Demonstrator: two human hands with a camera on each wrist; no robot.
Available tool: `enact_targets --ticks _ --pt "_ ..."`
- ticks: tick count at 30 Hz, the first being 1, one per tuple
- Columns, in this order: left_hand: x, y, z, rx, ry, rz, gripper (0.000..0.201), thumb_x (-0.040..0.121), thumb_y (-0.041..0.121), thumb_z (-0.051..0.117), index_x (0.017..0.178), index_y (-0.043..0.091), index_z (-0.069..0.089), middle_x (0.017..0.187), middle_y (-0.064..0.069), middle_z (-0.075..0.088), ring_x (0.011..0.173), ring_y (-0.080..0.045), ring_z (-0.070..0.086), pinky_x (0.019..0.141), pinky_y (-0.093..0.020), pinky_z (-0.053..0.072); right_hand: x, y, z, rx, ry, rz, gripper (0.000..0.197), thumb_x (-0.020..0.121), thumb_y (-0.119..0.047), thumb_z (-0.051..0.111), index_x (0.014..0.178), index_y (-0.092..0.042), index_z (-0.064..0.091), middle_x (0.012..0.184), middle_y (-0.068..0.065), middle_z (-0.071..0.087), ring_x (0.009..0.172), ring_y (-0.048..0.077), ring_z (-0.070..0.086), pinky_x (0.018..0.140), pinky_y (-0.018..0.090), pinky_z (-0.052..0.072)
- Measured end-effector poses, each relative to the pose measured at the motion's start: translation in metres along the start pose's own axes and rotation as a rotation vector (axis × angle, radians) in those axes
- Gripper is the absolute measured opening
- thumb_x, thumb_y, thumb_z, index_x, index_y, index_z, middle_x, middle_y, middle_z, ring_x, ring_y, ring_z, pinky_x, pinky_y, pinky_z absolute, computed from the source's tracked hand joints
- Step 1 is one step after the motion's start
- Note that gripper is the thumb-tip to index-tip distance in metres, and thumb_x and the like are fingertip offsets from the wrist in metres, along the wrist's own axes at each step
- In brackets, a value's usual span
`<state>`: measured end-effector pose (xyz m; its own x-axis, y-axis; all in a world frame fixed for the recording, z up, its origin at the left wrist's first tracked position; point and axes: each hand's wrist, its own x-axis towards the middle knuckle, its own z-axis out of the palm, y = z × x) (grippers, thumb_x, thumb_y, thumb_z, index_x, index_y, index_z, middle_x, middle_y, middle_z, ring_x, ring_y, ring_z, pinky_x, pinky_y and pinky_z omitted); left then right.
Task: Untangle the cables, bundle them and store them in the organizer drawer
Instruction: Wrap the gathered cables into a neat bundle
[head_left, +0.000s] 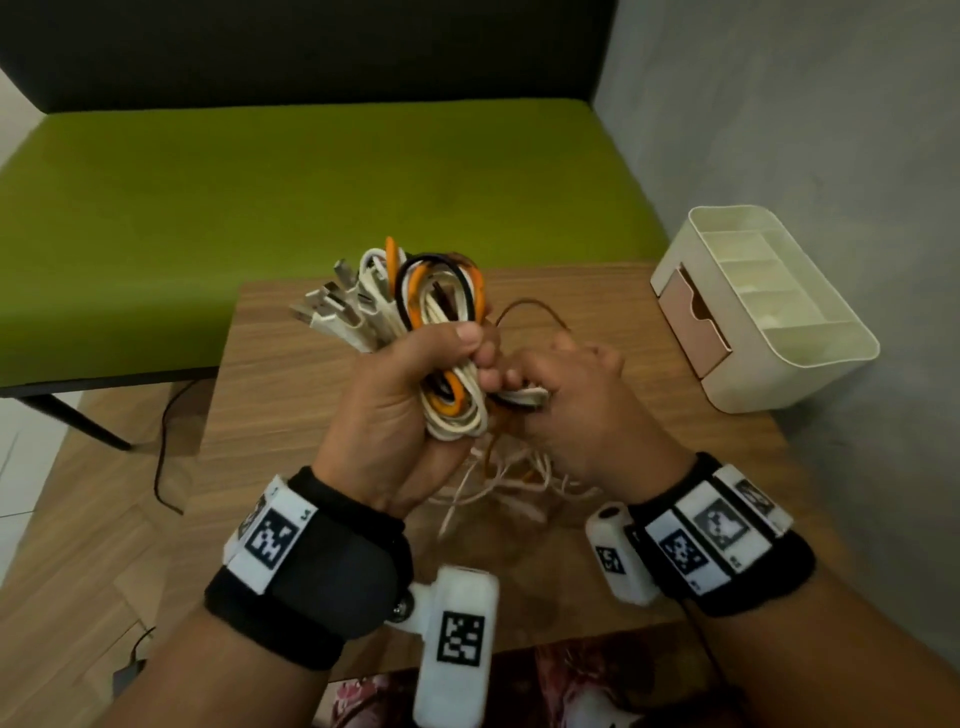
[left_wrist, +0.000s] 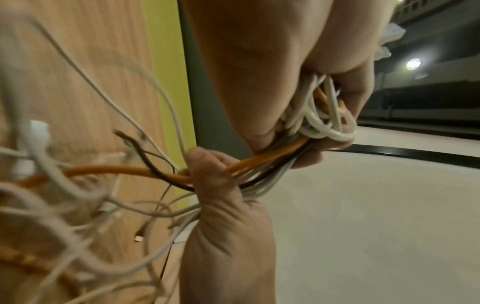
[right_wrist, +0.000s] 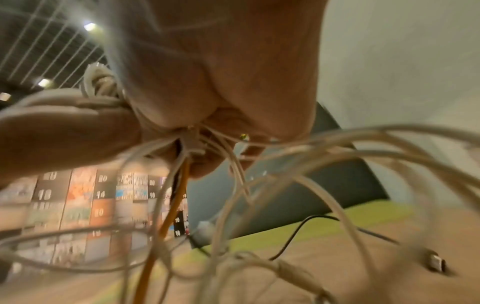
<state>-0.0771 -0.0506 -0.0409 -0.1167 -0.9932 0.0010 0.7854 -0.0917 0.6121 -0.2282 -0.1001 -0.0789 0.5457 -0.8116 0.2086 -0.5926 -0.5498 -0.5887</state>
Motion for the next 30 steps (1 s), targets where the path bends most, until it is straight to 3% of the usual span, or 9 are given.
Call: enact_targets --ticks 3,9,12,15,19,22,25,27,30 --pt "0.002 0.005 -0.003 -0.062 -0.067 0.033 0.025 0.069 0.006 0.070 0.089 0.006 0.054 0.059 0.002 0.050 0.051 -0.009 0.050 0.062 -0.026 0.048 0.007 0.006 -0.003 -0.275 0.287 -0.116 0.013 0.079 -0.040 0.069 0.087 -0.031 0.066 0.092 -0.019 0.064 0.099 0.012 0.047 0.086 0.037 0.019" --pt "-0.004 0.018 -0.008 -0.141 -0.277 0.075 0.024 0.076 0.009 0.070 0.095 0.004 0.055 0.058 0.004 0.052 0.050 -0.007 0.051 0.063 -0.026 0.047 0.016 0.008 -0.019 -0.530 0.622 -0.171 0.014 0.081 -0.026 0.068 0.094 -0.026 0.070 0.102 -0.009 0.069 0.104 0.023 0.057 0.089 0.040 0.025" --pt "-0.003 0.017 -0.013 -0.046 -0.209 0.089 0.024 0.074 0.010 0.072 0.092 0.006 0.057 0.057 0.004 0.050 0.049 -0.007 0.049 0.063 -0.025 0.047 0.017 0.011 -0.016 -0.560 0.449 0.068 0.036 0.080 -0.031 0.059 0.115 -0.035 0.065 0.129 -0.006 0.056 0.121 0.021 0.045 0.095 0.044 0.024" --pt "0.006 0.005 -0.021 0.123 0.101 0.069 0.011 0.075 0.003 0.063 0.082 0.009 0.057 0.054 0.003 0.044 0.049 -0.009 0.045 0.061 -0.026 0.046 0.014 0.027 -0.005 -0.566 0.012 0.336 0.086 0.076 -0.052 0.071 0.149 -0.038 0.026 0.156 0.007 0.025 0.139 0.030 0.027 0.103 0.053 0.024" --pt "0.016 0.003 -0.027 0.100 0.299 0.056 0.011 0.081 0.006 0.054 0.073 0.012 0.051 0.055 0.003 0.044 0.050 -0.009 0.044 0.063 -0.025 0.046 0.008 0.032 -0.017 -0.420 -0.308 0.437 0.133 0.056 -0.072 0.078 0.152 -0.045 -0.011 0.163 0.002 -0.007 0.149 0.029 0.001 0.114 0.058 0.014" --pt "0.018 0.009 -0.029 0.043 0.297 0.093 0.011 0.081 0.009 0.053 0.071 0.013 0.052 0.055 0.004 0.045 0.050 -0.008 0.046 0.062 -0.024 0.048 0.002 0.016 -0.039 -0.111 -0.189 0.389 0.106 0.064 -0.060 0.081 0.148 -0.050 0.017 0.152 -0.006 0.024 0.141 0.020 0.024 0.113 0.049 0.027" --pt "0.016 0.009 -0.029 0.007 0.262 0.124 0.005 0.082 0.010 0.052 0.078 0.012 0.050 0.056 0.004 0.046 0.049 -0.007 0.047 0.061 -0.023 0.048 -0.002 0.006 -0.051 0.256 -0.028 0.476 0.031 0.084 -0.046 0.072 0.105 -0.027 0.060 0.098 -0.006 0.066 0.086 0.007 0.064 0.074 0.027 0.050" --pt "0.015 0.009 -0.030 -0.036 0.233 0.128 0.001 0.083 0.011 0.052 0.082 0.012 0.052 0.056 0.005 0.046 0.049 -0.006 0.048 0.062 -0.022 0.048 -0.003 -0.004 -0.043 0.426 -0.190 0.623 0.031 0.092 -0.047 0.061 0.093 -0.016 0.064 0.078 0.002 0.073 0.065 0.011 0.067 0.061 0.028 0.049" --pt "0.014 0.006 -0.029 -0.107 0.172 0.117 0.006 0.084 0.011 0.050 0.084 0.011 0.056 0.057 0.006 0.047 0.051 -0.004 0.048 0.063 -0.022 0.049 -0.001 -0.017 -0.020 0.742 -0.347 0.786 0.046 0.096 -0.053 0.049 0.102 -0.010 0.063 0.080 0.010 0.074 0.066 0.018 0.071 0.063 0.030 0.052"
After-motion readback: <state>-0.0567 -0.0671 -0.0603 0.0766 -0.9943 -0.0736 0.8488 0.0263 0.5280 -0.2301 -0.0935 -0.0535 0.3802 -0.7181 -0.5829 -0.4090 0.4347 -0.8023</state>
